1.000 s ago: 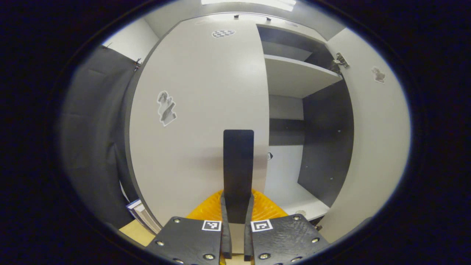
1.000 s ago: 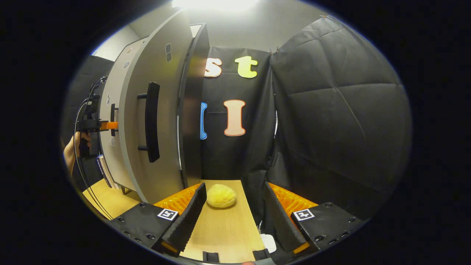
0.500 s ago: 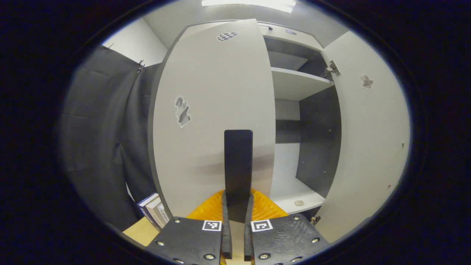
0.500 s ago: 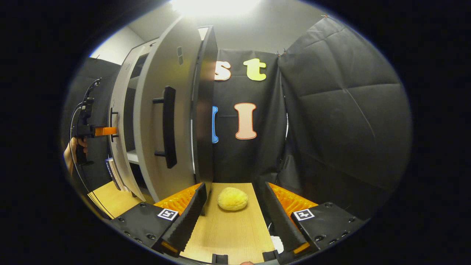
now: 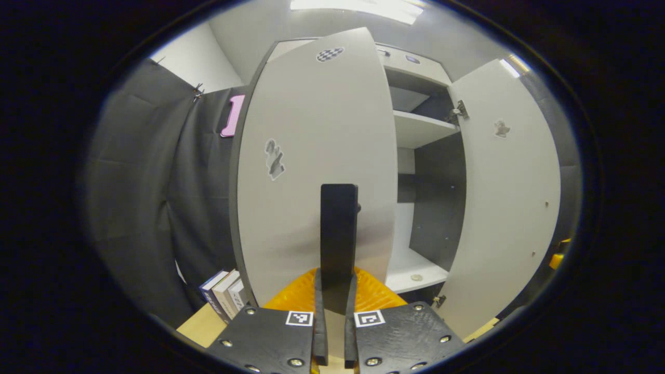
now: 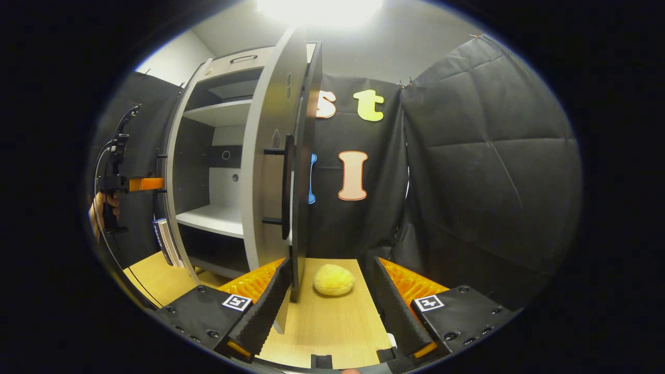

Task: Open the right door of the double-door shoe cabinet with the right hand, and open the left door with the left hand.

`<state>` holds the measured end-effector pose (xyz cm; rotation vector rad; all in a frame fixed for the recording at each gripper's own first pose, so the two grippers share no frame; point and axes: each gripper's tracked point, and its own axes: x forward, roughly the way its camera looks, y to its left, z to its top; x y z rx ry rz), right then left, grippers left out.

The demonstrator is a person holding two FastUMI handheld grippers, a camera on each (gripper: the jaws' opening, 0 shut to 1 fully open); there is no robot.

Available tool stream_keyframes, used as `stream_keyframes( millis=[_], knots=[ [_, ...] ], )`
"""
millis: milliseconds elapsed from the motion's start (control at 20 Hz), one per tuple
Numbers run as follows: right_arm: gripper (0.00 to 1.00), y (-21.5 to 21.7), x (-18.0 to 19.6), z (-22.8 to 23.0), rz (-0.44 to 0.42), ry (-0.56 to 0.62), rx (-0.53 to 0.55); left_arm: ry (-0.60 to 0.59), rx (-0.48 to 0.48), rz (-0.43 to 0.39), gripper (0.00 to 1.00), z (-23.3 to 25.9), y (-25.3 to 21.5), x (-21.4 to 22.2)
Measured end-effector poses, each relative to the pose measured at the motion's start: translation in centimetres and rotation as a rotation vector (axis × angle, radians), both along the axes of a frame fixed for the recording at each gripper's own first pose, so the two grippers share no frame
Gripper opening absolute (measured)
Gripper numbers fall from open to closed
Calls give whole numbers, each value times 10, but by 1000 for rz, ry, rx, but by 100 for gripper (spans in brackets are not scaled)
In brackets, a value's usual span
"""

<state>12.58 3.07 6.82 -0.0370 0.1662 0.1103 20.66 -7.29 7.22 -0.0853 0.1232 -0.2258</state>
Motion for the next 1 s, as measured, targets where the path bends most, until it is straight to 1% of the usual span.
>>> stream_keyframes(
  millis=[200, 500, 700, 750, 800, 900, 1000],
  knots=[
    [98, 16, -12, 7, -3, -8, -1, -15, 19, -15, 14, -1, 8, -4],
    [97, 41, -23, 19, 9, -28, -3, -27, 20, -1, 13, 0, 21, -8],
    [98, 60, -31, 19, 30, -28, 4, -24, 32, -2, 13, -2, 30, -10],
    [98, 62, -32, 18, 33, -25, 0, -26, 41, 2, 13, -1, 34, -11],
    [98, 65, -32, 16, 34, -20, -4, -27, 49, 9, 15, 0, 39, -12],
    [97, 73, -36, 14, 41, -14, -2, -24, 67, 25, 11, -3, 48, -11],
    [98, 78, -39, 14, 49, -9, 0, -9, 94, 50, 12, -7, 58, -11]
  ],
)
